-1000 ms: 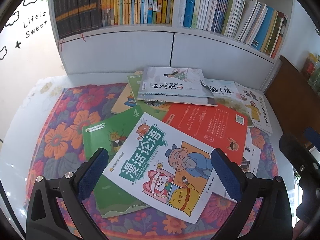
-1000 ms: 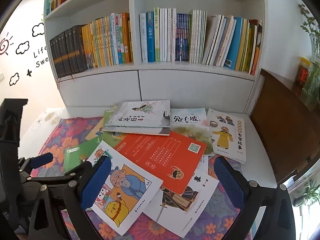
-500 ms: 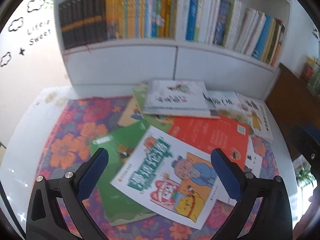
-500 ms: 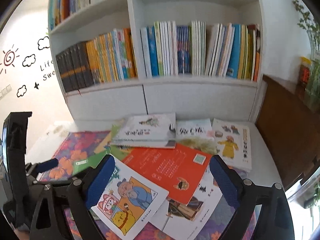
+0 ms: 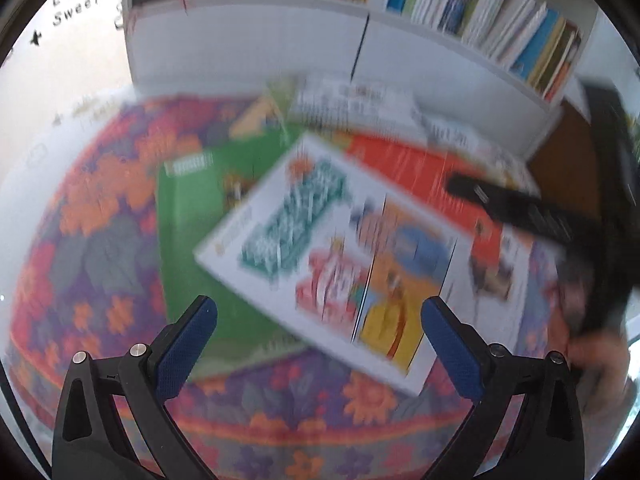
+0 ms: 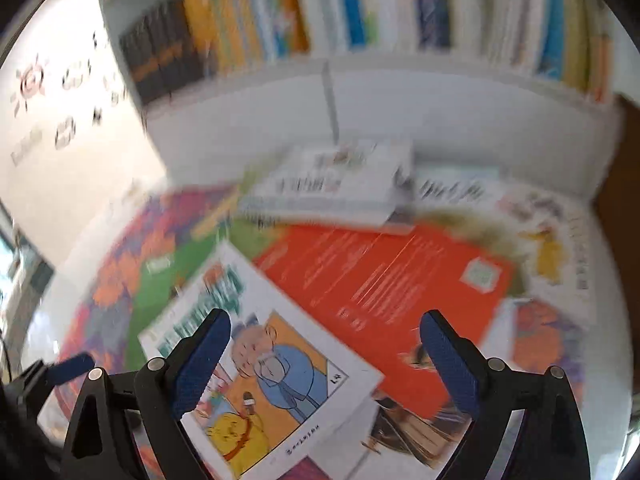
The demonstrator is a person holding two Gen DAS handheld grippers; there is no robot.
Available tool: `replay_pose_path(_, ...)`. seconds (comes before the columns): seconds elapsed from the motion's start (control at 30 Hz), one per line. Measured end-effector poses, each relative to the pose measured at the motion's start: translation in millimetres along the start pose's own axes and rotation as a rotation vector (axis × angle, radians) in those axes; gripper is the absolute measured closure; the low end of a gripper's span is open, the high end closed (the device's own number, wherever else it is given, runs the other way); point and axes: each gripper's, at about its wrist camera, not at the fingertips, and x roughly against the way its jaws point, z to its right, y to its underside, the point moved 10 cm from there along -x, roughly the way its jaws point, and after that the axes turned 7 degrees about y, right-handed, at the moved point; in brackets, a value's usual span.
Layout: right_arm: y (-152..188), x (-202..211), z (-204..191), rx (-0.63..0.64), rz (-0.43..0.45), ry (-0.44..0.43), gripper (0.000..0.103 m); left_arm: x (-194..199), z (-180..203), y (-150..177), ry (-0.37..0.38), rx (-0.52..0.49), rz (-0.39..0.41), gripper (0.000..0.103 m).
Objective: Organize books
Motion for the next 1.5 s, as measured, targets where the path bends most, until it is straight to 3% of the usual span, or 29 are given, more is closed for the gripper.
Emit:
replay_pose_path(0.2, 22, -67, -17, 0.075, -0.154, 0.011, 0.010, -37, -1, 38, 0.008, -0.021, -0.100, 0.008)
replay_pose_path(0.3, 30, -74, -23, 0.108, -0.194, 0.010, 0.010, -37, 2, 40, -0.010, -0.059, -0.081, 0.008)
replay_pose_path(0.37, 40, -74, -32, 0.173, -0.239, 0.001, 0.001, -35, 3, 41, -0.006, -0.067, -0.076, 0.008)
replay_pose_path(0.43, 54, -72, -40, 0.241, -0.282, 0.008, 0.000, -33, 1, 42, 0.005, -0.070, -0.073, 0.011)
replay_pose_path(0.5, 64, -66, -45, 0.259, -0.304, -0.013, 0.000, -27, -1, 45, 0.008, -0.083, -0.071, 0.020)
replay_pose_path(0.57, 77, -57, -49, 0.213, -0.339, -0.095, 0.000, -25, -2, 49, 0.008, -0.101, -0.077, 0.023)
replay_pose_path(0.8, 143, -6, -67, 0.169, -0.386, -0.227, 0.000, -11, -11, 83, 0.074, -0.163, -0.140, 0.023)
replay_pose_path(0.93, 192, 28, -76, 0.111, -0.410, -0.328, 0.001, 12, -8, 114, 0.121, -0.304, -0.132, 0.021)
replay_pose_path(1.0, 212, 47, -77, 0.099, -0.440, -0.407, 0.002, 19, -16, 119, 0.111, -0.292, -0.120, 0.019)
replay_pose_path(1.07, 214, 53, -66, 0.051, -0.423, -0.419, 0.005, 19, -29, 112, 0.081, -0.236, -0.112, 0.019)
replay_pose_path(1.13, 205, 46, -47, 0.032, -0.374, -0.356, 0.005, 13, -40, 102, 0.090, -0.174, -0.104, 0.019)
replay_pose_path(1.2, 202, 40, -39, 0.014, -0.360, -0.367, 0.004, 9, -44, 96, 0.115, -0.139, -0.095, 0.019)
replay_pose_path(1.3, 187, 36, -31, -0.010, -0.329, -0.440, 0.003, 6, -45, 92, 0.131, -0.132, -0.084, 0.019)
replay_pose_path(1.5, 171, 31, -43, 0.039, -0.296, -0.438, 0.002, 0, -41, 84, 0.201, -0.118, -0.086, 0.019)
